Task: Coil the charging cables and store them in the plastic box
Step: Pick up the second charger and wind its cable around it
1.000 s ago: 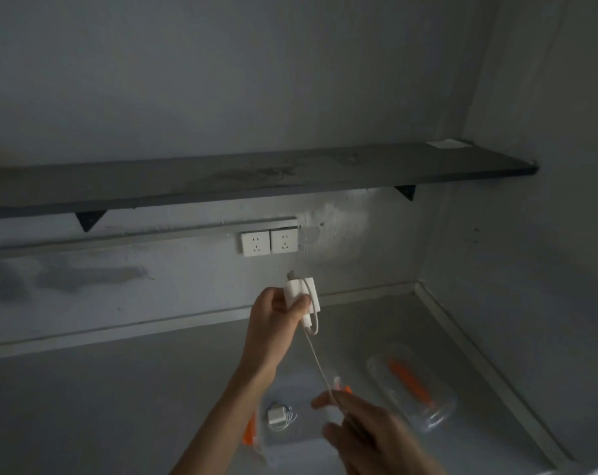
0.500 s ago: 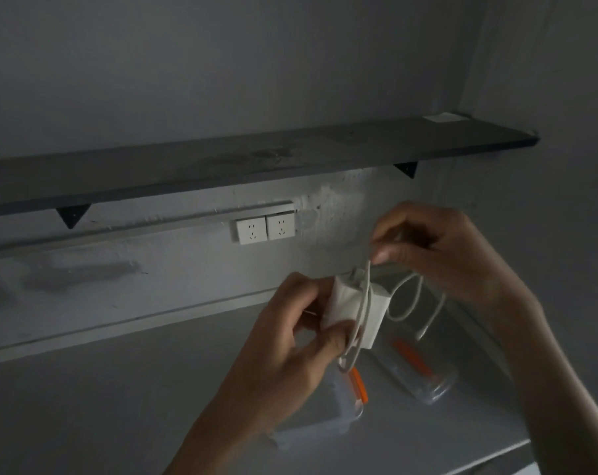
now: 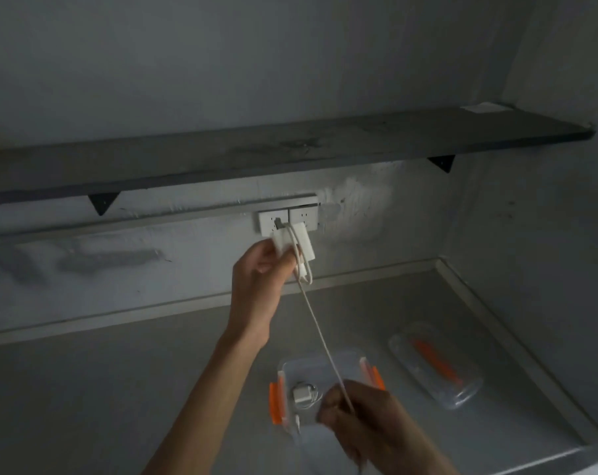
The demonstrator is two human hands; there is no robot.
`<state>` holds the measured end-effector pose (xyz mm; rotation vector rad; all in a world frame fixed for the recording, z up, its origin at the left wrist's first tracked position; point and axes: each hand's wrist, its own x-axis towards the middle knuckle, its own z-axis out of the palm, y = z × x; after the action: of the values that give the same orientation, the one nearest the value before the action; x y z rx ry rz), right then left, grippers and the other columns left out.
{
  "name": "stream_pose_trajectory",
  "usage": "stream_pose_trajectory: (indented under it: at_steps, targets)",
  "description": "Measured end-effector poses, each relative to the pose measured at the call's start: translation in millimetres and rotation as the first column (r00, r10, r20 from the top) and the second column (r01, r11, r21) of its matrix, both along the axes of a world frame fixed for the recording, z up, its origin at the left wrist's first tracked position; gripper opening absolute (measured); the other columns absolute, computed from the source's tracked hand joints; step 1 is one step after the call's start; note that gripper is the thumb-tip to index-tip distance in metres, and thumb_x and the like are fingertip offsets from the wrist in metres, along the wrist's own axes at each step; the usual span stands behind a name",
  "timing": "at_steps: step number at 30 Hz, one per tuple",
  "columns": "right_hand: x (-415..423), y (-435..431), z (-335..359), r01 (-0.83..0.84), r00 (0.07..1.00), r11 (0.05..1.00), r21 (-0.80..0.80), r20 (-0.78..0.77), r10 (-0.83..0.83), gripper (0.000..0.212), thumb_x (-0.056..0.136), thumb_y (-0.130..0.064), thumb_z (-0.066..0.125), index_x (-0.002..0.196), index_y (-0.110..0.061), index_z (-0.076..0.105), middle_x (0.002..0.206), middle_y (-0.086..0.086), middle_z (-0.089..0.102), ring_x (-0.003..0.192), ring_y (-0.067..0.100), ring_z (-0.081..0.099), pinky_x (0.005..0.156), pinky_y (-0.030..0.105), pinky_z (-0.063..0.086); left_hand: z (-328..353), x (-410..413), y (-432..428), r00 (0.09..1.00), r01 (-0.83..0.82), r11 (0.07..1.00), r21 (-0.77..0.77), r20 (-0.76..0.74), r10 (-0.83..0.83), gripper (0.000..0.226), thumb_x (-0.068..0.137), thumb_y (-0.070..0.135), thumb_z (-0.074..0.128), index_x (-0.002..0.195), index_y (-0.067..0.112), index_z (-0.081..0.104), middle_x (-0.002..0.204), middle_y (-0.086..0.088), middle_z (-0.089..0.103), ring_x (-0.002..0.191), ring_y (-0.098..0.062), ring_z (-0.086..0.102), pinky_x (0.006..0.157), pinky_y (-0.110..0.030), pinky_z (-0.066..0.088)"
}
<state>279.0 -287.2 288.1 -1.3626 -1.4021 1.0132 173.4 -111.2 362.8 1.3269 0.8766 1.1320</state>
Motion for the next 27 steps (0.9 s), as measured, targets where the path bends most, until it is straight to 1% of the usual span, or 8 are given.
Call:
stream_pose_trajectory:
  at_steps: [3, 6, 8, 11, 14, 16, 19, 27]
  targets:
    - [21.7, -10.4, 54.1, -0.022, 0.987, 0.997, 0.068, 0.161, 0.010, 0.016, 0.094, -0.039, 0.059, 0.090, -0.026, 0.068, 0.064, -0.019, 0.062, 0.056, -0.003, 0.054, 0.058, 0.008, 0.040, -18.8, 2.8, -2.6, 0.992, 0.055, 0.998, -0.009, -0.109, -0.056, 0.021, 0.089, 0.010, 0.068, 0.110, 0.006, 0.068, 0.102, -0.013, 0.074, 0.098, -0.029, 0.072, 0.079, -0.038, 0.062]
    - [44.4, -10.1, 106.9, -0.055, 0.848, 0.985, 0.166, 0.528, -0.042, 0.029, 0.093, -0.054, 0.050, 0.095, -0.031, 0.067, 0.076, -0.023, 0.065, 0.065, -0.010, 0.059, 0.058, 0.012, 0.045, -23.6, 7.3, -24.2, 0.949, 0.123, 0.986, 0.112, -0.304, -0.083, 0.025, 0.085, 0.009, 0.071, 0.110, 0.007, 0.066, 0.105, -0.007, 0.070, 0.097, -0.020, 0.072, 0.077, -0.030, 0.060]
    - [58.8, -2.3, 134.2, 0.004, 0.737, 0.940, 0.340, 0.635, -0.232, 0.024, 0.093, -0.050, 0.052, 0.090, -0.031, 0.066, 0.073, -0.023, 0.063, 0.060, -0.013, 0.056, 0.055, 0.010, 0.044, -16.8, 6.7, -43.4, 0.919, 0.238, 0.958, 0.159, -0.357, -0.169, 0.026, 0.083, 0.007, 0.072, 0.108, 0.010, 0.067, 0.103, -0.002, 0.067, 0.099, -0.014, 0.070, 0.077, -0.023, 0.056]
    - [87.1, 21.5, 163.3, 0.069, 0.692, 0.839, 0.539, 0.580, -0.429, 0.007, 0.089, -0.042, 0.062, 0.091, -0.038, 0.068, 0.090, -0.029, 0.069, 0.071, -0.003, 0.068, 0.063, 0.013, 0.050, 4.3, 1.1, -68.9, 0.882, 0.444, 0.884, 0.147, -0.247, -0.402, 0.026, 0.077, 0.006, 0.073, 0.103, 0.013, 0.071, 0.094, -0.001, 0.062, 0.096, -0.012, 0.070, 0.076, -0.020, 0.055]
    - [109.1, 50.5, 154.7, 0.105, 0.858, 0.887, 0.450, 0.410, -0.309, 0.005, 0.085, -0.042, 0.069, 0.085, -0.037, 0.068, 0.083, -0.013, 0.072, 0.068, 0.007, 0.068, 0.060, 0.025, 0.053, 28.5, -2.8, -81.8, 0.855, 0.518, 0.839, 0.168, -0.088, -0.511, 0.024, 0.074, 0.008, 0.072, 0.095, 0.018, 0.075, 0.090, -0.006, 0.062, 0.089, -0.010, 0.071, 0.074, -0.017, 0.052]
    - [107.9, 67.1, 127.6, 0.060, 0.925, 0.908, 0.414, 0.320, -0.207, 0.003, 0.085, -0.040, 0.068, 0.082, -0.038, 0.068, 0.079, -0.013, 0.069, 0.066, 0.006, 0.064, 0.060, 0.020, 0.049, 35.7, -3.8, -82.3, 0.855, 0.517, 0.842, 0.157, -0.039, -0.518, 0.022, 0.073, 0.010, 0.072, 0.092, 0.020, 0.075, 0.094, -0.014, 0.066, 0.091, -0.012, 0.072, 0.075, -0.019, 0.054]
    - [103.3, 81.5, 95.4, 0.147, 0.955, 0.868, 0.473, 0.162, -0.250, 0.007, 0.085, -0.036, 0.067, 0.078, -0.039, 0.068, 0.073, -0.015, 0.067, 0.063, 0.001, 0.060, 0.062, 0.016, 0.048, 31.5, -4.7, -78.7, 0.871, 0.491, 0.865, 0.102, -0.063, -0.487, 0.023, 0.073, 0.014, 0.073, 0.095, 0.015, 0.074, 0.095, -0.010, 0.072, 0.092, -0.013, 0.073, 0.077, -0.022, 0.055]
    - [110.7, 88.0, 106.6, 0.378, 0.857, 0.625, 0.683, -0.002, -0.515, 0.003, 0.086, -0.041, 0.066, 0.084, -0.038, 0.066, 0.076, -0.021, 0.068, 0.066, -0.005, 0.058, 0.064, 0.006, 0.043, 9.9, -8.9, -69.3, 0.912, 0.382, 0.924, -0.004, -0.160, -0.378, 0.029, 0.072, 0.024, 0.072, 0.099, 0.017, 0.075, 0.088, -0.002, 0.077, 0.082, -0.013, 0.072, 0.069, -0.019, 0.054]
